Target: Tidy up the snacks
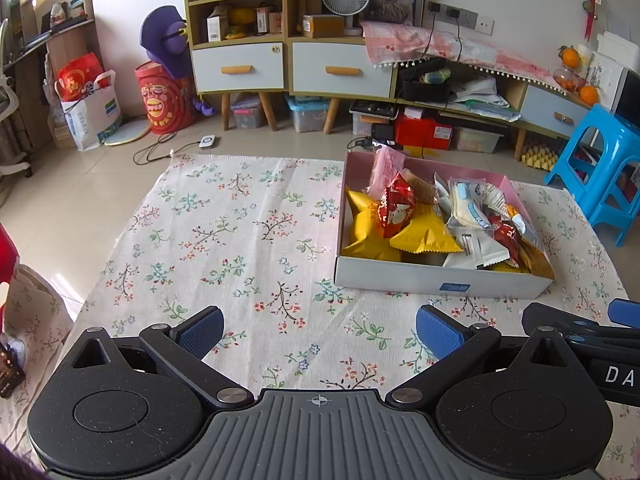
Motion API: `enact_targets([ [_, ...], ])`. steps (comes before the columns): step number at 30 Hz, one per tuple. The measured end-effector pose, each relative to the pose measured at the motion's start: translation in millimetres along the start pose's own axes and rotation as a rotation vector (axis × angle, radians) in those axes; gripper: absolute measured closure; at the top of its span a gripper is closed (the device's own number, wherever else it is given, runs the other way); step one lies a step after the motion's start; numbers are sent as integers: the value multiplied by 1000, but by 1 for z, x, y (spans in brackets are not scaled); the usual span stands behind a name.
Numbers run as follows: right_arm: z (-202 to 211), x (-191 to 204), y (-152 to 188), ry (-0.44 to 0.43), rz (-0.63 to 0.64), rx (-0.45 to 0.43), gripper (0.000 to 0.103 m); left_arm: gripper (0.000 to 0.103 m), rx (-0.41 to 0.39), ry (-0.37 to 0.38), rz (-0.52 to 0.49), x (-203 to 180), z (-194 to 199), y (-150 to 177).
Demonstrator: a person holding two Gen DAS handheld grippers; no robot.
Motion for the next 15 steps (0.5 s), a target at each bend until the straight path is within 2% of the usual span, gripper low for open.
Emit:
enact_targets([
  [15,-1,0,0,0,-1,2,10,0,4,1,2,1,0,2],
])
Point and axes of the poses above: each gripper's, at about its wrist camera, not at the fingertips, and z roughly against the way its jaws point, x to its left, y to its underside, the point moved 1 cm from there along -z, roughly the way its jaws point, and after that the axes turned 9 degrees about z, right-handed, at the moved point
